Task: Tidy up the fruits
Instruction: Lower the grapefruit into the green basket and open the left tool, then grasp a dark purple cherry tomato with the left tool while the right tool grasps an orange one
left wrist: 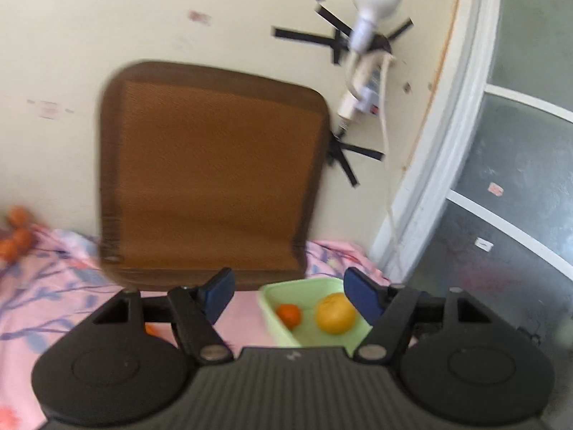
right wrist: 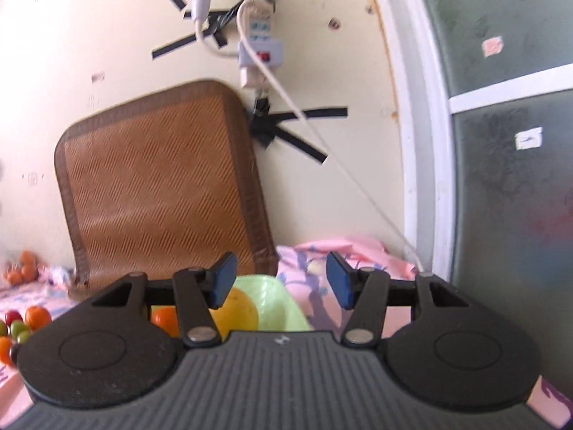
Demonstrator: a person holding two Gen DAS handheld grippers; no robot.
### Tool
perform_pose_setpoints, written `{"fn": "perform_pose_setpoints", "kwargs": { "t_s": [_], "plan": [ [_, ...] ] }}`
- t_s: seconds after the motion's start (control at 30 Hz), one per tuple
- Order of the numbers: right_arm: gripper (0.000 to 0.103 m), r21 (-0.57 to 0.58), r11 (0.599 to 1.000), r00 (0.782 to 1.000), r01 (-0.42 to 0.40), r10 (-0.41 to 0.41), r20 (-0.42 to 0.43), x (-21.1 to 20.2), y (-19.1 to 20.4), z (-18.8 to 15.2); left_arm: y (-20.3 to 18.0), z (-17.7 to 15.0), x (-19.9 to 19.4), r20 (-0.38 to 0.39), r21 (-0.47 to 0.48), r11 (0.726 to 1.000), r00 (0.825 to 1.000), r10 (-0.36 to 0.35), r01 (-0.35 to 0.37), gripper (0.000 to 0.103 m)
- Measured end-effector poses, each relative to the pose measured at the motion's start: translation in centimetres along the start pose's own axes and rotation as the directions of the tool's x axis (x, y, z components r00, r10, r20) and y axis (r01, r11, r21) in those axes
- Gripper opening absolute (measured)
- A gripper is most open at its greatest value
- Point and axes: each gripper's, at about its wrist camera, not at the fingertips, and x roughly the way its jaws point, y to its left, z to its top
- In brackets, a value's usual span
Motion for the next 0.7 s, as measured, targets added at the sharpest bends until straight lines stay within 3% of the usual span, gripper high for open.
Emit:
{"fn": "perform_pose_setpoints", "kwargs": {
  "t_s": [0.07,0.13,0.2,0.27,0.33,0.37,0.4,0.5,0.6,0.63,0.7],
  "plan": [
    [0.057,0.009,1.0,1.0,-0.011,0.011,0.011,-0.6,0.1,0.3,3.5,0.4,-5.5,0.046,0.005,0.992,0.991,0.129,-0.13,0.069],
    [0.054,0.012,0.999,0.999,-0.03,0.029,0.021,-1.2,0.6,0.7,6.8,0.4,-10.8,0.075,0.014,0.959,0.957,0.281,-0.283,0.071],
    [0.051,-0.007,0.999,0.998,-0.05,0.05,0.035,-2.1,1.7,1.0,9.7,0.1,-15.6,0.093,0.008,0.898,0.894,0.438,-0.44,0.071],
    [0.049,-0.01,0.995,0.995,-0.095,0.096,0.028,-2.7,2.8,1.4,12.3,-0.6,-19.6,0.104,-0.003,0.815,0.81,0.577,-0.58,0.071],
    [0.048,-0.004,0.985,0.985,-0.172,0.172,-0.013,-3.5,4.1,1.4,14.1,-1.9,-21.5,0.094,-0.025,0.761,0.757,0.647,-0.648,0.071],
    [0.048,-0.004,0.979,0.978,-0.206,0.206,-0.036,-3.8,4.9,1.5,15.0,-2.7,-22.0,0.081,-0.049,0.761,0.756,0.649,-0.647,0.071],
    [0.048,-0.005,0.971,0.969,-0.239,0.238,-0.067,-4.0,6.1,1.3,15.5,-3.3,-21.9,0.069,-0.073,0.773,0.77,0.634,-0.63,0.071],
    [0.042,-0.02,0.937,0.924,-0.348,0.339,-0.178,-4.3,9.8,0.4,16.6,-5.2,-19.3,0.027,-0.118,0.839,0.843,0.537,-0.531,0.071],
    [0.04,-0.096,0.896,0.878,-0.433,0.395,-0.27,-4.2,14.1,-1.0,15.9,-6.4,-14.0,-0.022,-0.118,0.903,0.91,0.415,-0.414,0.066],
    [0.038,-0.13,0.881,0.867,-0.454,0.404,-0.292,-4.1,15.4,-1.5,15.5,-6.7,-12.2,-0.042,-0.116,0.921,0.928,0.369,-0.372,0.062],
    [0.038,-0.182,0.855,0.848,-0.486,0.411,-0.335,-3.7,17.6,-2.2,14.4,-6.9,-8.4,-0.082,-0.095,0.944,0.948,0.307,-0.315,0.06]
  ]
}}
